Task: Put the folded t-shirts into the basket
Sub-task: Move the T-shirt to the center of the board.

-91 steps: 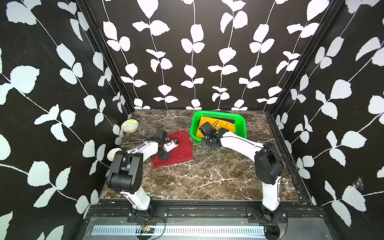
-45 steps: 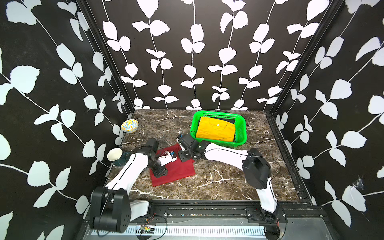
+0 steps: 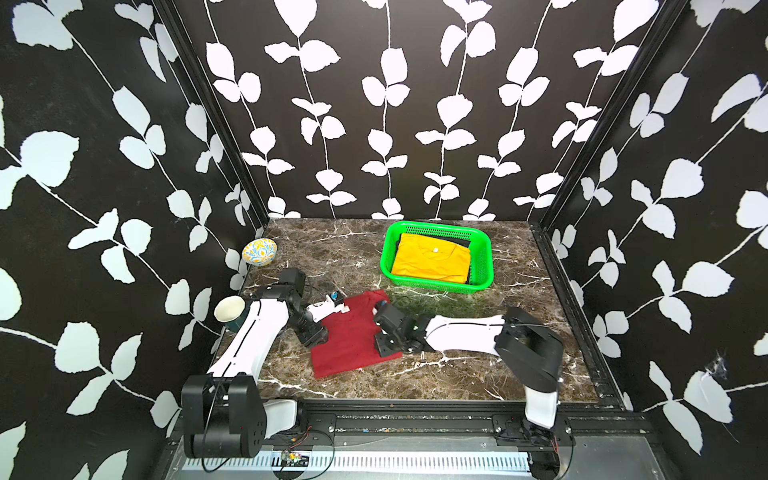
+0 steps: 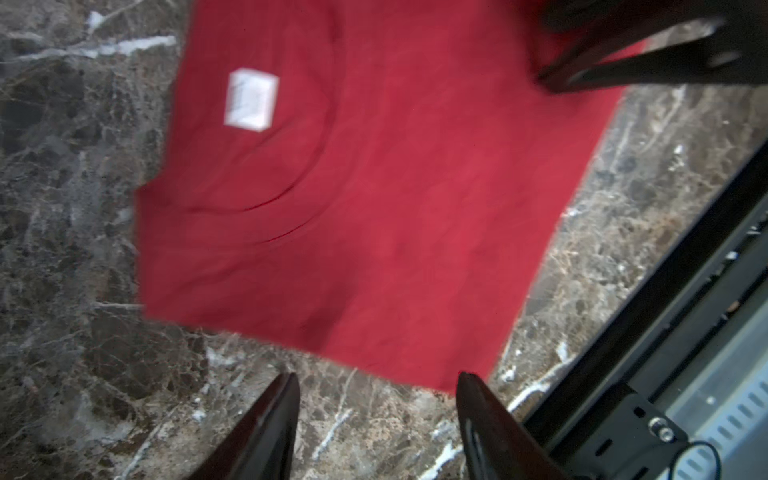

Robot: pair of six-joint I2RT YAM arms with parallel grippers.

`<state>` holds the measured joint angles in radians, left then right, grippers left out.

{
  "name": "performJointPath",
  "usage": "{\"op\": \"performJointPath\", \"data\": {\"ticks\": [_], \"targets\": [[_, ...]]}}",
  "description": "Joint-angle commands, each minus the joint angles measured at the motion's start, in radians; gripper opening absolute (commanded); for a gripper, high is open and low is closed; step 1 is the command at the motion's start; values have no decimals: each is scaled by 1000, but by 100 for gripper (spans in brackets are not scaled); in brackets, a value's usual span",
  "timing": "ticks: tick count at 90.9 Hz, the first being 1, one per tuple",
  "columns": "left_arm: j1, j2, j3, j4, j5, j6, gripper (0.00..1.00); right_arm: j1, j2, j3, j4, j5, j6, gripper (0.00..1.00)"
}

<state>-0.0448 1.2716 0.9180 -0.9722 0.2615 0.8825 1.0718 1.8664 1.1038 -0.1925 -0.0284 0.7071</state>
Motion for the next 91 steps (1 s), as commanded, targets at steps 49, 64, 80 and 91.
{"op": "performJointPath", "data": {"ticks": [49,64,80,91], "targets": [[-315,418,193,212,-77,13,65,-58,-623,-229,-468,215,-43,44],[-331,499,224,215,-107,19,65,-59,-772,-228,-515,280,-14,50],[-332,545,229,210,-84,27,64,-59,-873,-239,-532,336,4,69],[-333,584,234,136,-67,46,59,-58,-869,-224,-543,347,27,79]]}}
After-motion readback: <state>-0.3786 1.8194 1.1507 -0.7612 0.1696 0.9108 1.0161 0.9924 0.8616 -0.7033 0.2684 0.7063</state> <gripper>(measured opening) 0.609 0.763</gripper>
